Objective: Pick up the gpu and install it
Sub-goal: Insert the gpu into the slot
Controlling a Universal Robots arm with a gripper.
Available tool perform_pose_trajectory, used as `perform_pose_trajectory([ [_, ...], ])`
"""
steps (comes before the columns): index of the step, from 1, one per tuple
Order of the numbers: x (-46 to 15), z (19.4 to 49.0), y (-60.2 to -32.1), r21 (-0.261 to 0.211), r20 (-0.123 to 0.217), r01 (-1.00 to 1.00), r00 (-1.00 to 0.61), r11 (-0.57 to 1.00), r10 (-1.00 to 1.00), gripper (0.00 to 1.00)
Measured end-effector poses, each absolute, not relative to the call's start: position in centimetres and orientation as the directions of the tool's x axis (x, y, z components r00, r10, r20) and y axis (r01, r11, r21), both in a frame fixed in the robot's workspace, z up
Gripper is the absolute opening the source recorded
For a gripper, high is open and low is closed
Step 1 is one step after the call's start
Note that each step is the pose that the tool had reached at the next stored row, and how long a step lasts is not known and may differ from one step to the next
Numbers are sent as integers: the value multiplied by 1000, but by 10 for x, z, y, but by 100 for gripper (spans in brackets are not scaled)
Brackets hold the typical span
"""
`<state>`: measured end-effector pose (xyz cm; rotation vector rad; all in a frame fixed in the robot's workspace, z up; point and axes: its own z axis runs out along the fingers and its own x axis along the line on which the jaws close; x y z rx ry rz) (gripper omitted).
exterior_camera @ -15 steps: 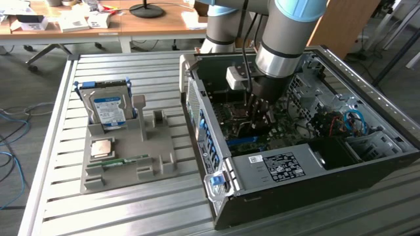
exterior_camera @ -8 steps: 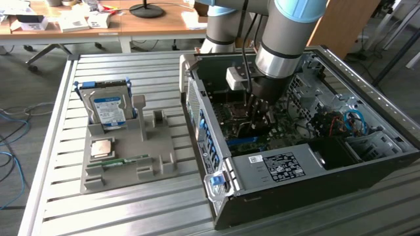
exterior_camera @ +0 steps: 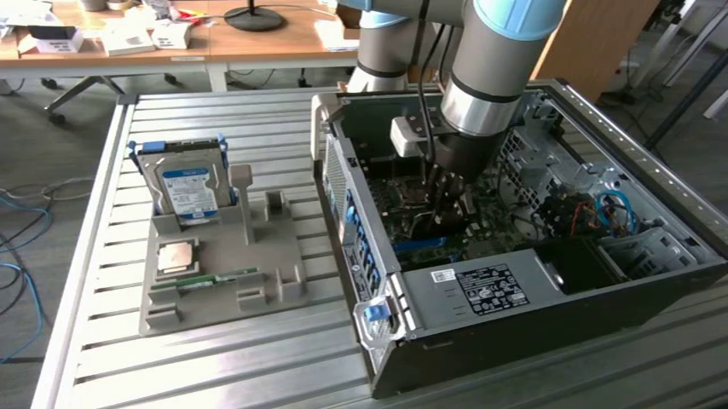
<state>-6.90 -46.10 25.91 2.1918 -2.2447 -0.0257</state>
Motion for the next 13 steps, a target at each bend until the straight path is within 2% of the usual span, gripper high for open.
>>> perform_pose_trajectory([
  [13, -69, 259, -461, 15, -8, -1000, -24, 24, -1000, 26],
])
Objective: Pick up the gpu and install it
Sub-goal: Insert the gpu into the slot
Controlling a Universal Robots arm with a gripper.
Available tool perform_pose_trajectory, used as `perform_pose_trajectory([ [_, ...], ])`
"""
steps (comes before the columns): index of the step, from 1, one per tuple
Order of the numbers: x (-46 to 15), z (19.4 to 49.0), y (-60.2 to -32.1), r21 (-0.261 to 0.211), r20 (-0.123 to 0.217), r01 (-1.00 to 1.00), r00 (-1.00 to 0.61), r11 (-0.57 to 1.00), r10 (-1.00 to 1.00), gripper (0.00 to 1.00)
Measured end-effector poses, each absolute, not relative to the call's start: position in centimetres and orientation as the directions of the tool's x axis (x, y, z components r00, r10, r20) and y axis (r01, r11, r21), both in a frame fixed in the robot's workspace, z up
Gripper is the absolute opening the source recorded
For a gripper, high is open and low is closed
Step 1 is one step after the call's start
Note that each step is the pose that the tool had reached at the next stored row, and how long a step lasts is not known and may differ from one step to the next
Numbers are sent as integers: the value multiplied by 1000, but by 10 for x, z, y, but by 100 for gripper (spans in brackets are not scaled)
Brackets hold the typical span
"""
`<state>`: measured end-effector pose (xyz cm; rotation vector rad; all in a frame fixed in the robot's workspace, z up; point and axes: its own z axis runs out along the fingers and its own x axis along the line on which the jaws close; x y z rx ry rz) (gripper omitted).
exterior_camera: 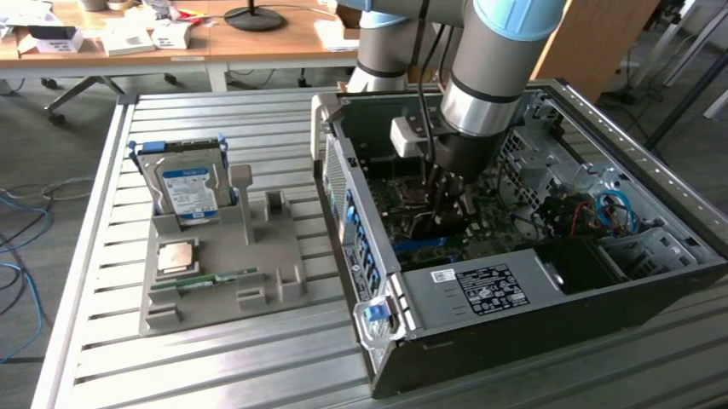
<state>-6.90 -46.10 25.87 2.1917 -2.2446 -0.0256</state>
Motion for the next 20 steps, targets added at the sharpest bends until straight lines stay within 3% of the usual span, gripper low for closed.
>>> perform_pose_trajectory([
  [20, -68, 257, -461, 16, -9, -1000, -24, 24, -1000, 26],
])
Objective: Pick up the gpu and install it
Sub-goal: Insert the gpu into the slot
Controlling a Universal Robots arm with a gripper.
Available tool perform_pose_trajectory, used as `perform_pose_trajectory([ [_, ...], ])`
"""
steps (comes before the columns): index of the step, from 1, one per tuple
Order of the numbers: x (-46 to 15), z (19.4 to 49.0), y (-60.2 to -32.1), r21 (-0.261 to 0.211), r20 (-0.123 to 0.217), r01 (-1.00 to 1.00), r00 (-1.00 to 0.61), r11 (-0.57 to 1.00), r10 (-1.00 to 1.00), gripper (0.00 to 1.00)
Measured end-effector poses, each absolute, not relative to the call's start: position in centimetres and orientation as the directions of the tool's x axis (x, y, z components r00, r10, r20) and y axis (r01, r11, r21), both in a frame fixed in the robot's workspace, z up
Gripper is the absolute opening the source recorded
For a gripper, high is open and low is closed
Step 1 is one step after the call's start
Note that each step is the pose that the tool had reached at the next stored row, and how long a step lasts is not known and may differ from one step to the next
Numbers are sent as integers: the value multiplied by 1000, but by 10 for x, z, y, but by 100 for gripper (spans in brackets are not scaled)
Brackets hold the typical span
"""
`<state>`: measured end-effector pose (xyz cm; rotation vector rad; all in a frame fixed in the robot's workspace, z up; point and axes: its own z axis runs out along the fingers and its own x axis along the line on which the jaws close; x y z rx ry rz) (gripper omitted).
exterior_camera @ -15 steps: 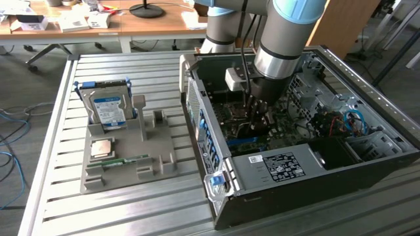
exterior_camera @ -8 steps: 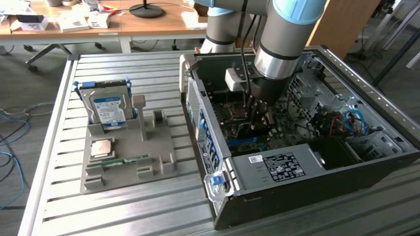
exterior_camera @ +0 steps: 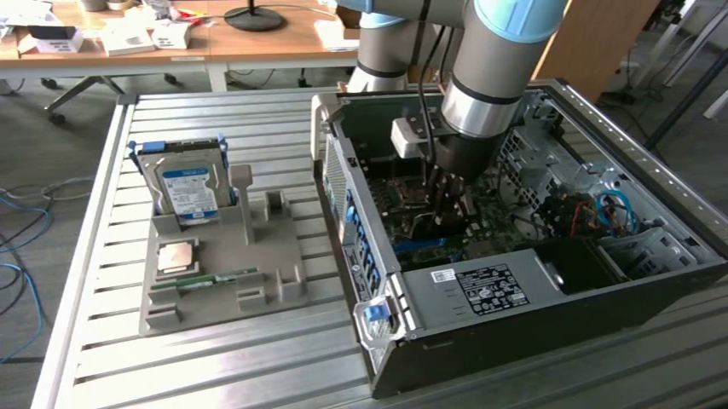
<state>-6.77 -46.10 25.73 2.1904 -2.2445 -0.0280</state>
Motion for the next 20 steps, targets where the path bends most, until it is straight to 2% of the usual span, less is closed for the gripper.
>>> perform_pose_trajectory([
  [20, -69, 256, -461, 17, -9, -1000, -26, 26, -1000, 26],
])
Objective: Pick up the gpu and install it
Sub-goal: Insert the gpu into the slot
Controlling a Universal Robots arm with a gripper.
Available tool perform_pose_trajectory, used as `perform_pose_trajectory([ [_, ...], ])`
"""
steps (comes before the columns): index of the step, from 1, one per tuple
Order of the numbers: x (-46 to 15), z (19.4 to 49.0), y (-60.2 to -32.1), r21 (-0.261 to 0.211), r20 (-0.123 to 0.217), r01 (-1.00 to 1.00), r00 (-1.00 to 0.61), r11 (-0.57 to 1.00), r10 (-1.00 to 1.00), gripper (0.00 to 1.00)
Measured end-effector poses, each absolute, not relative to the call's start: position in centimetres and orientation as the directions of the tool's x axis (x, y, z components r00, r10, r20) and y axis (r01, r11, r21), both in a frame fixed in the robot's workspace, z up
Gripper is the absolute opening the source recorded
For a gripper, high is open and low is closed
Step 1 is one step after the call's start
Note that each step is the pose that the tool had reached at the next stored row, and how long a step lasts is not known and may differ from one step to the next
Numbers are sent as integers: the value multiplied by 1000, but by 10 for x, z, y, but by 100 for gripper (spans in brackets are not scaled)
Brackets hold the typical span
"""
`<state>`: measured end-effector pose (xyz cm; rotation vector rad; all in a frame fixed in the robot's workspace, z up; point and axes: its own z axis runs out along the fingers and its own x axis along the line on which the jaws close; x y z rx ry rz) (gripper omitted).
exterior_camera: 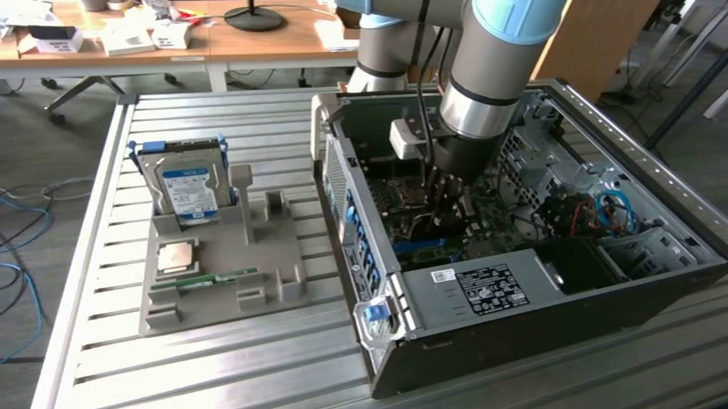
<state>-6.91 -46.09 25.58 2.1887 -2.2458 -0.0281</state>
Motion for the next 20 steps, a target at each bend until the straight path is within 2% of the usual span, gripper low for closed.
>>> perform_pose_trajectory([
  [20, -69, 253, -461, 17, -9, -1000, -26, 26, -1000, 26],
])
